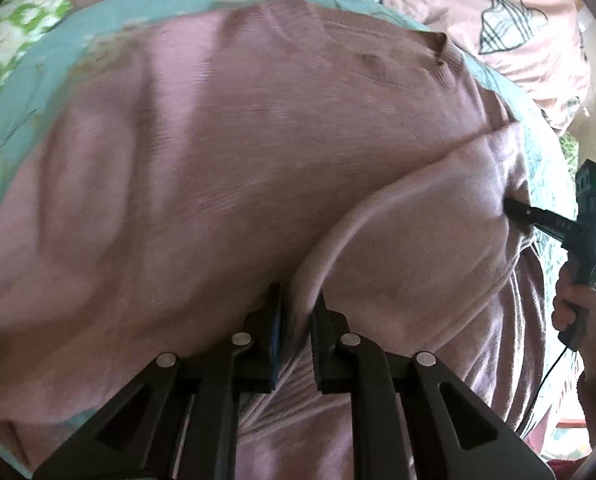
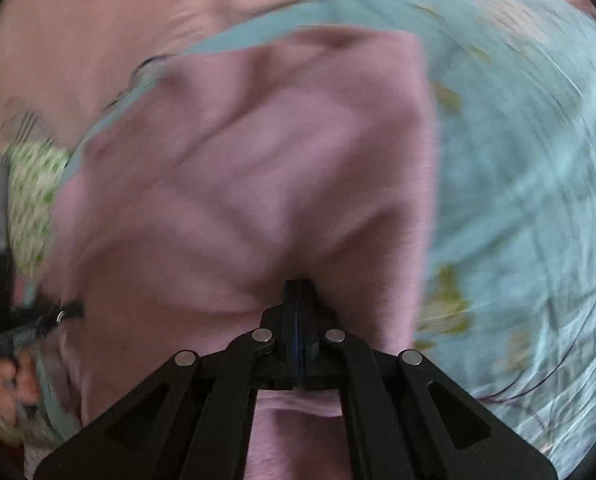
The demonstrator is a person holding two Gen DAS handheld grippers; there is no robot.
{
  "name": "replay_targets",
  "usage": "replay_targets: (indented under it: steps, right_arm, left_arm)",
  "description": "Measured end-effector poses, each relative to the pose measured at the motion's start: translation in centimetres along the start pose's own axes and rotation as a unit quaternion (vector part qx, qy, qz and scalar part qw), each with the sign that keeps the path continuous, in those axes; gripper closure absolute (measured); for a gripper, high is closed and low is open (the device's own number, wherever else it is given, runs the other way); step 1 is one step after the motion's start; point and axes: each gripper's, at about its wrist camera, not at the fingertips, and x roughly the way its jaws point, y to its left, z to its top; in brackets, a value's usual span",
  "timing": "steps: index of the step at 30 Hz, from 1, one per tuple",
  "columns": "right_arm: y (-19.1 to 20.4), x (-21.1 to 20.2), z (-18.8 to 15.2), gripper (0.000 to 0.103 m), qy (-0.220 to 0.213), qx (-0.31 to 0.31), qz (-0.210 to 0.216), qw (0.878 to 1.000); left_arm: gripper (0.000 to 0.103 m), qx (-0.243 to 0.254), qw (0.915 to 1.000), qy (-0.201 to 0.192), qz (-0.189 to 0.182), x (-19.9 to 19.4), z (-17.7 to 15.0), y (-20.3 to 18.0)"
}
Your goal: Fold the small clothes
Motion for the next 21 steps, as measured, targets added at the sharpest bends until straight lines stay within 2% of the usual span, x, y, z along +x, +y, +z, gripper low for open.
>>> replay_targets:
  steps: [3, 5, 6, 7, 8, 9, 10, 12, 15, 18, 19, 21]
  right_arm:
    - [-0.1, -1.6, 0.0, 0.102, -0.003, 0.011, -0.001, 1.0]
    - [0.8, -2.8, -0.5, 0.095, -0.003, -0.002, 0.006, 1.0]
    - [1.2, -3.4, -1.1, 0.091, -0.003, -0.004, 0.015, 1.0]
    - [1.7, -3.9, -1.6, 0.074, -0.004, -0.004, 0.026, 1.0]
    - [2.3, -4.8, -2.4, 0.05, -0.011, -0.004, 0.039, 0.999]
    - [3.2, -5.1, -3.2, 0.039, -0.017, -0.006, 0.044, 0.999]
    - [3.7, -5.6, -3.7, 0.035, -0.028, -0.01, 0.051, 0.998]
    - [5.0, -6.2, -4.7, 0.035, -0.039, -0.025, 0.062, 0.997]
    - [6.2, -6.6, -6.7, 0.035, -0.026, -0.031, 0.08, 0.996]
    - [6.7, -6.8, -8.7, 0.035, -0.01, -0.033, 0.086, 0.996]
    - [8.1, -6.0, -8.7, 0.035, -0.009, -0.034, 0.085, 0.996]
    - [8.6, -5.7, -9.4, 0.035, -0.002, -0.034, 0.083, 0.996]
  left_arm:
    - [0.087, -0.012, 0.9997, -0.017, 0.014, -2.7, -1.9, 1.2]
    - [0.084, -0.035, 0.9989, -0.031, 0.002, -4.5, -3.5, 2.1]
    - [0.079, -0.051, 0.9979, -0.039, -0.009, -5.5, -4.7, 2.7]
    - [0.075, -0.075, 0.9958, -0.049, -0.017, -6.7, -6.3, 3.5]
    - [0.066, -0.091, 0.9943, -0.052, -0.019, -7.3, -7.3, 4.1]
    - [0.058, -0.111, 0.9921, -0.055, -0.02, -7.9, -8.6, 4.7]
    - [0.057, -0.137, 0.9885, -0.06, -0.021, -8.7, -10.1, 5.8]
    - [0.057, -0.186, 0.9797, -0.068, -0.033, -9.7, -12.8, 7.6]
    - [0.057, -0.233, 0.9687, -0.074, -0.041, -10.1, -15.3, 9.8]
    - [0.056, -0.261, 0.9622, -0.063, -0.048, -9.4, -15.8, 11.0]
    - [0.054, -0.263, 0.9615, -0.062, -0.05, -9.1, -15.7, 11.1]
    - [0.05, -0.265, 0.9617, -0.055, -0.042, -7.8, -15.1, 11.3]
